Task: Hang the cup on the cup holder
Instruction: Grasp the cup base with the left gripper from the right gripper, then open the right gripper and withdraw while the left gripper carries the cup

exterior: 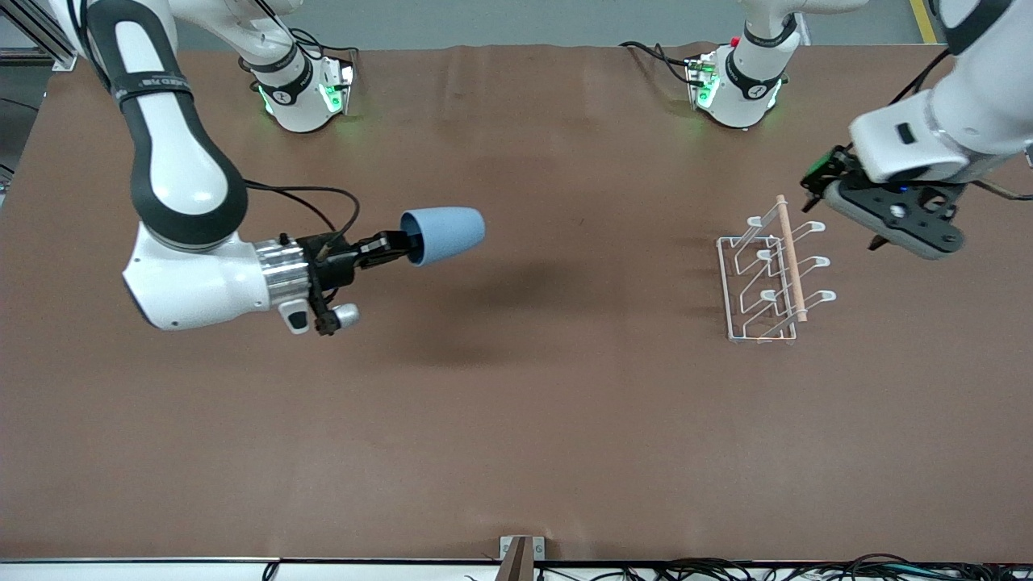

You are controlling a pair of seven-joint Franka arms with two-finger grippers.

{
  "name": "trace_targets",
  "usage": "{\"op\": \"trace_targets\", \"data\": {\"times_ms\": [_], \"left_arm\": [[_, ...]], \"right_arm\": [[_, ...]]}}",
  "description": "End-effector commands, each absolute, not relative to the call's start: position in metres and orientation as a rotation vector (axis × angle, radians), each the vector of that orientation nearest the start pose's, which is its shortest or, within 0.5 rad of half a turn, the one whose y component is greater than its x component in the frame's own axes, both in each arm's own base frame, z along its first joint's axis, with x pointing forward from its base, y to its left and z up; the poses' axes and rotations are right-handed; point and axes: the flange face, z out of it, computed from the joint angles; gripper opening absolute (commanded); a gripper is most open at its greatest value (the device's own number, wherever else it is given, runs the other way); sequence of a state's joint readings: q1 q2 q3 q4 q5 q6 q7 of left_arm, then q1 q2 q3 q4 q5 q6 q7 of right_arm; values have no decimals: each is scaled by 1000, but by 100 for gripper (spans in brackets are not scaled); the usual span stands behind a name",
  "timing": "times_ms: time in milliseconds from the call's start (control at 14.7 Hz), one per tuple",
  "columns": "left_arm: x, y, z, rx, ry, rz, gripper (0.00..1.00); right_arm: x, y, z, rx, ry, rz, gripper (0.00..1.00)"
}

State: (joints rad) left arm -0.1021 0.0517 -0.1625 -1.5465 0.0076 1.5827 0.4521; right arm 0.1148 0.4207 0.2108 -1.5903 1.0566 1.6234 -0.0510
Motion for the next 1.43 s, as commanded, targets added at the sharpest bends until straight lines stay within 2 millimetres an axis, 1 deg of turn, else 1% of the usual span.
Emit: {"op": "trace_targets", "data": {"times_ms": [0,68,136,205,341,409,545,614,682,750,886,1023,1159,1227,1364], "left_arm": [[541,-193,609,-2881,1284,27,100],[532,-217,608,-2868,1349,30,100],[524,-240,604,-2849,1413,40,100],[516,-261,601,-2831,1472,47,100],[505,-300,585,-2876,1595,92,100],[503,-317,575,-2920,1660,121,100],[506,-341,563,-2987,1740,130,100],[503,-353,561,-2985,1769,107,100],[497,-367,563,-2982,1791,58,100],[492,-378,566,-2976,1818,24,100],[488,-395,565,-2979,1854,-36,100],[494,-403,548,-3041,1859,-14,100],[483,-422,546,-3033,1891,-40,100],[483,-427,540,-3035,1894,-51,100],[489,-436,525,-3059,1895,-83,100]], "right_arm": [[579,298,418,-1950,-35,624,0],[570,315,411,-1945,-27,629,0],[563,326,405,-1948,-19,625,1],[559,335,406,-1948,-26,625,1],[554,342,400,-1957,-16,621,1],[552,347,401,-1957,-21,618,1],[552,348,402,-1959,-20,611,1],[552,349,403,-1959,-22,609,1],[551,349,405,-1958,-24,608,1],[551,349,406,-1958,-25,606,1],[551,349,406,-1958,-25,606,1],[552,349,406,-1960,-21,600,1],[552,350,407,-1960,-20,595,1],[551,352,407,-1955,-20,596,1],[552,353,408,-1956,-14,586,1]]}}
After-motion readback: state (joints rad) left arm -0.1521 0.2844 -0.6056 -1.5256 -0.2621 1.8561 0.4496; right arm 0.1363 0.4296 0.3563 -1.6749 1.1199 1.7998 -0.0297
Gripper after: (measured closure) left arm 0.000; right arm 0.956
